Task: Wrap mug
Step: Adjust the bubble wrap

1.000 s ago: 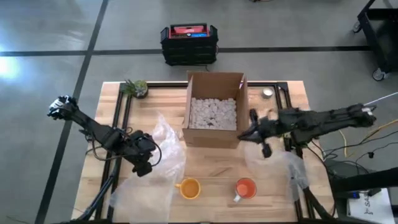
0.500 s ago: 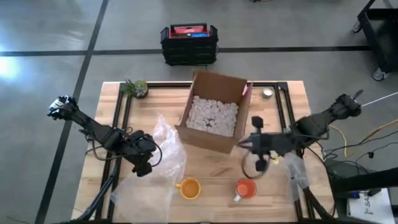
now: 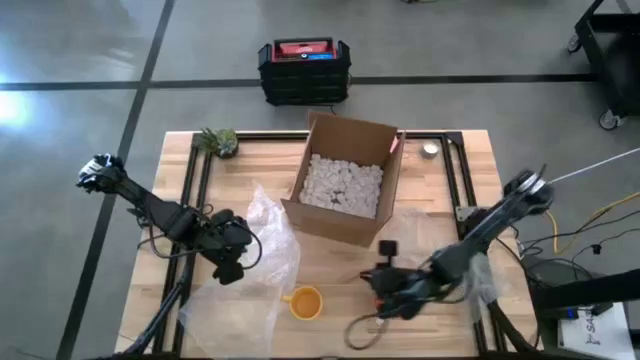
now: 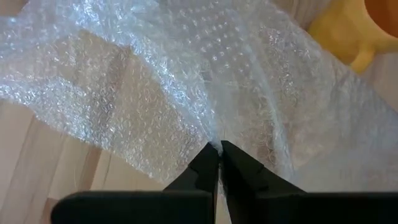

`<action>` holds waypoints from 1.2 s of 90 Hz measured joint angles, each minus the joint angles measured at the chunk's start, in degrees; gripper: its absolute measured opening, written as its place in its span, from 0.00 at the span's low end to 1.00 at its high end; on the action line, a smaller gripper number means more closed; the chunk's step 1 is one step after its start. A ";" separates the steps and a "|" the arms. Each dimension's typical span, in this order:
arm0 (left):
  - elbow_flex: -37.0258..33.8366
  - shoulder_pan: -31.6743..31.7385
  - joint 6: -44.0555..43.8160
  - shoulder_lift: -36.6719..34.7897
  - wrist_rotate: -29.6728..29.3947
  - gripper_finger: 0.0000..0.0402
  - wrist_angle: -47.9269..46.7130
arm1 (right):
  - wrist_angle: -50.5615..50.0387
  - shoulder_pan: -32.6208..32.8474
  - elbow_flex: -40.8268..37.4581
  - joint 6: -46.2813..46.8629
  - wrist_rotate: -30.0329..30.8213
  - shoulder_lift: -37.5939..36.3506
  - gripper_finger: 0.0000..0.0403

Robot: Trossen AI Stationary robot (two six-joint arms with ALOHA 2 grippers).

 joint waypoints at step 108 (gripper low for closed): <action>1.31 0.13 6.79 0.17 3.04 0.00 12.83 | 26.71 -19.11 20.53 -23.03 -20.67 25.64 0.02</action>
